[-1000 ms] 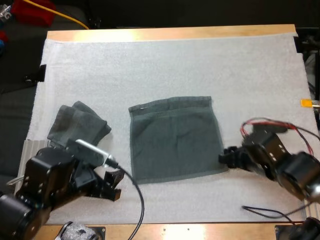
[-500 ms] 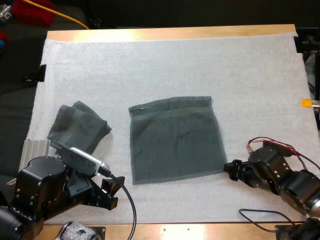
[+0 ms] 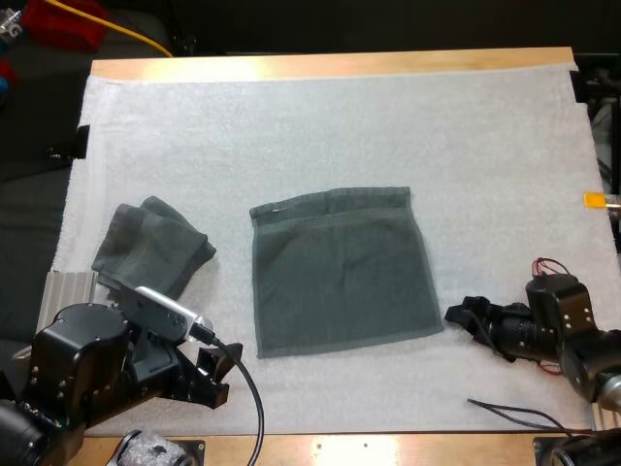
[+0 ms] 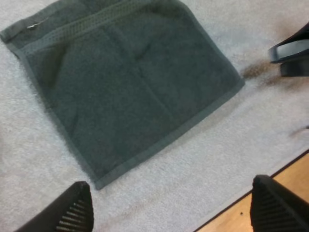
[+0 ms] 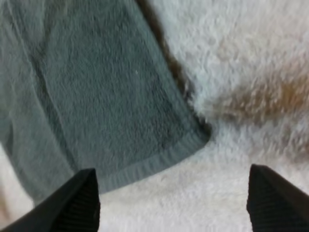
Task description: Pick towel from pile, fold and stack
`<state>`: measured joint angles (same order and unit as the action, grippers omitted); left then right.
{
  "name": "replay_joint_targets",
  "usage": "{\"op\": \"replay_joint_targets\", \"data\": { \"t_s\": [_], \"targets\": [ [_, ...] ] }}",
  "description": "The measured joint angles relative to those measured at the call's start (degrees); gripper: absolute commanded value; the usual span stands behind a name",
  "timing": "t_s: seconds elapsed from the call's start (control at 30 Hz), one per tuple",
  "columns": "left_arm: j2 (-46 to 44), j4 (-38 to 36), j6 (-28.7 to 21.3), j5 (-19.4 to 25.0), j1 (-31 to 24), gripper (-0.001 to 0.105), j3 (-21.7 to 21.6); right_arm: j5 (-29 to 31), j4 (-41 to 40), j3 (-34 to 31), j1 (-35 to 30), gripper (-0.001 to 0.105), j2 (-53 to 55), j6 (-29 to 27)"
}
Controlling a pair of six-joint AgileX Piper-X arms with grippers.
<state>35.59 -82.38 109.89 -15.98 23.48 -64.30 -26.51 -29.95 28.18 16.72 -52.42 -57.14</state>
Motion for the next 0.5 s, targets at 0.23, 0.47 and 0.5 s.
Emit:
{"op": "replay_joint_targets", "data": {
  "t_s": [0.23,0.47,0.5],
  "targets": [
    [0.0,0.0,0.0,-0.2,0.0,0.066,0.0,-5.3,6.2,-1.9,-0.2,0.063,-6.6,-0.4],
    [0.0,0.0,0.0,-0.2,0.0,0.066,0.0,-6.6,11.4,-1.9,-0.2,0.063,-12.3,-0.5],
    [0.0,0.0,0.0,-0.2,0.0,0.066,0.0,-6.7,11.8,-1.9,-0.2,0.063,-13.1,-0.5]
  ]
}}
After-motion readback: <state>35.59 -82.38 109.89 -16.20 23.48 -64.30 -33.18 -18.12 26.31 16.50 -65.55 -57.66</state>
